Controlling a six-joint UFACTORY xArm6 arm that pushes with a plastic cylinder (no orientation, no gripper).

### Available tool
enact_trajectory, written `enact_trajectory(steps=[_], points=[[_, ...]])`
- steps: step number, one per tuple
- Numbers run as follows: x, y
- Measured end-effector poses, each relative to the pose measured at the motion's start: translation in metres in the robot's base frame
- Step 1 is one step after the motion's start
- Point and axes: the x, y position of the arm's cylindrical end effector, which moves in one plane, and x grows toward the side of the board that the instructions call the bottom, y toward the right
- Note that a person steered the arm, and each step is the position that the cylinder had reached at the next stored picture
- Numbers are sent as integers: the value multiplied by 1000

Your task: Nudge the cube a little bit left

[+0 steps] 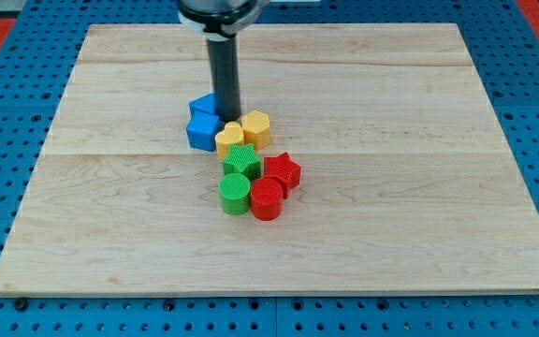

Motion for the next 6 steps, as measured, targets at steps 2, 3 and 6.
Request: enact_trajectory(steps=[2, 3, 6], points=[[42, 46], [36, 19], [76, -13]])
